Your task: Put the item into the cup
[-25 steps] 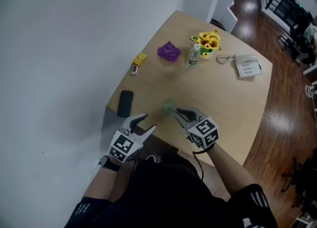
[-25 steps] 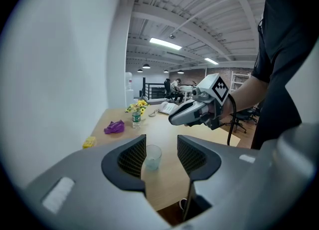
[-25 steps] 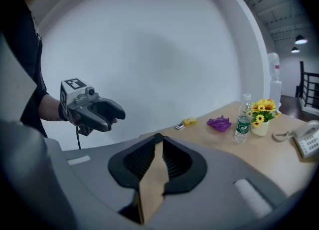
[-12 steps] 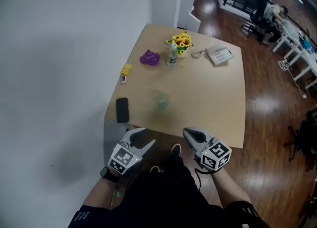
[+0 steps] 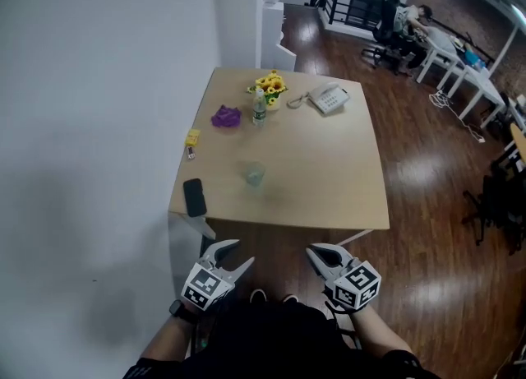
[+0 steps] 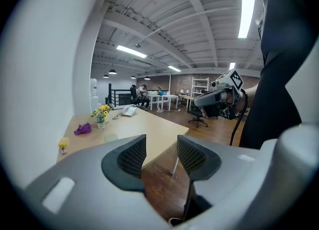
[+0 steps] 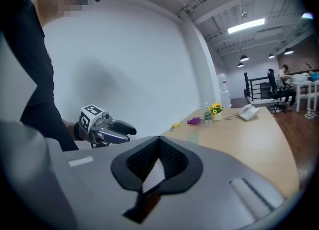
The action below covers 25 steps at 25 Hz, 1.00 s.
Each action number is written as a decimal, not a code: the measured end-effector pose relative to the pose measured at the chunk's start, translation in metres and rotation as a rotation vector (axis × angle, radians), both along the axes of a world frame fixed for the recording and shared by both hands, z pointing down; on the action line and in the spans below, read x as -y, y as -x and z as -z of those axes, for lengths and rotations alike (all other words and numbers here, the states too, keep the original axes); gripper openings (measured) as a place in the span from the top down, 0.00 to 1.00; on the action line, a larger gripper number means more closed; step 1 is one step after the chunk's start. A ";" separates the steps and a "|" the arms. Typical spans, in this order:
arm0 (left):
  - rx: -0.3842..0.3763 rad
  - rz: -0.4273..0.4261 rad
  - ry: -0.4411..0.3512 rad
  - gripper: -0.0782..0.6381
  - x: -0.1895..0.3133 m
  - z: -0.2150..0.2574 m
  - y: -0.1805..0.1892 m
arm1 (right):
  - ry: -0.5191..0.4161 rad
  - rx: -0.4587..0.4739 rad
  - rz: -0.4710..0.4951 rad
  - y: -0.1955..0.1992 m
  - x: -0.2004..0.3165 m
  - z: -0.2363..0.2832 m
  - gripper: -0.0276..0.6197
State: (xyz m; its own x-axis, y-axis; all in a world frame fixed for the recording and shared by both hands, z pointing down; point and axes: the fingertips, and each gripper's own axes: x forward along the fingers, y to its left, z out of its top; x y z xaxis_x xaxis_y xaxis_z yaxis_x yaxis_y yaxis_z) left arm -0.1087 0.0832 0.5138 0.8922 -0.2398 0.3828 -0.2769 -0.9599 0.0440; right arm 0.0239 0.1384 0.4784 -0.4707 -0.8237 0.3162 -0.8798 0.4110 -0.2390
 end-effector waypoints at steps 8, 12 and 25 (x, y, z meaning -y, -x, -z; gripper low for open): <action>0.004 -0.023 -0.044 0.63 -0.029 0.007 -0.018 | -0.044 -0.003 -0.007 -0.014 -0.031 0.012 0.95; 0.014 -0.014 -0.060 0.63 -0.035 0.012 -0.018 | -0.054 0.010 -0.002 -0.018 -0.035 0.013 0.95; 0.017 0.000 -0.085 0.63 -0.028 0.017 -0.014 | -0.086 0.005 0.029 -0.009 -0.029 0.022 0.95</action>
